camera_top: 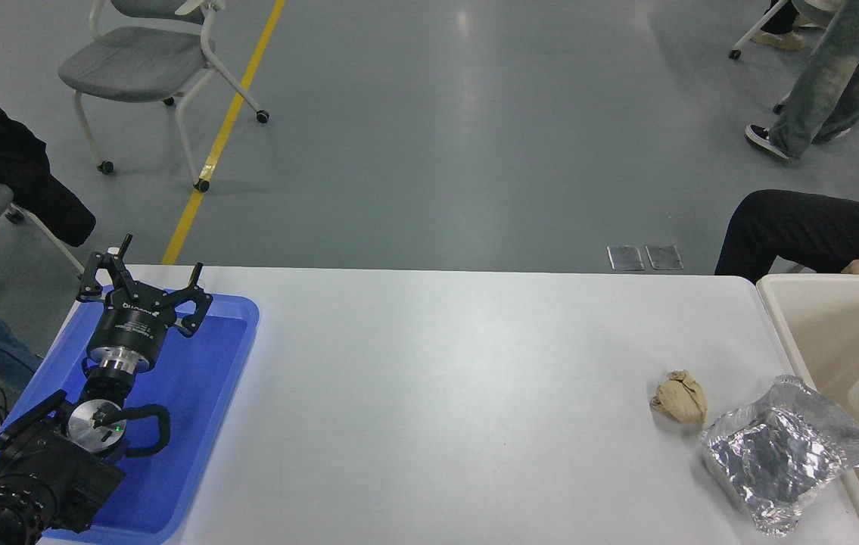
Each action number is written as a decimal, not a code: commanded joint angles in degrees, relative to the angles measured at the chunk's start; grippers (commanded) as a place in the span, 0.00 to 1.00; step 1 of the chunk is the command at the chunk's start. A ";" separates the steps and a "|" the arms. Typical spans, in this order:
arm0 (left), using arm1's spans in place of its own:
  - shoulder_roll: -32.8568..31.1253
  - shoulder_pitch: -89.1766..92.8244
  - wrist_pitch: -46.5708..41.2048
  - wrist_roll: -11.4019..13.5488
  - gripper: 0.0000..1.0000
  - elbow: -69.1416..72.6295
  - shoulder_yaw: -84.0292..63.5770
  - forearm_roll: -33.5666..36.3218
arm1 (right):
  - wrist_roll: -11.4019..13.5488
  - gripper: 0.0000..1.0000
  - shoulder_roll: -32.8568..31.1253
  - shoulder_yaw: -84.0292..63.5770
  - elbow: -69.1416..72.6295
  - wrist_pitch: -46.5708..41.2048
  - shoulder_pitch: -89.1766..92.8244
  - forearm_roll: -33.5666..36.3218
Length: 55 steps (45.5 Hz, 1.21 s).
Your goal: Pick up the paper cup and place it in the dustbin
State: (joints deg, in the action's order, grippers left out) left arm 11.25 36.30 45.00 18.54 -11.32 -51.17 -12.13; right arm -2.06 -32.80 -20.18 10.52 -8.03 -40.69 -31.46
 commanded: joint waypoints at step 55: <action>0.00 0.00 0.00 0.00 1.00 -0.02 0.02 0.00 | 0.83 1.00 16.09 -45.29 62.86 -22.72 -78.83 7.71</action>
State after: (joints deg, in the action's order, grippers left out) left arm 11.23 36.34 45.00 18.50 -11.26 -51.15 -12.13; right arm -1.41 -27.10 -60.50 68.21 -23.89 -110.72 -30.51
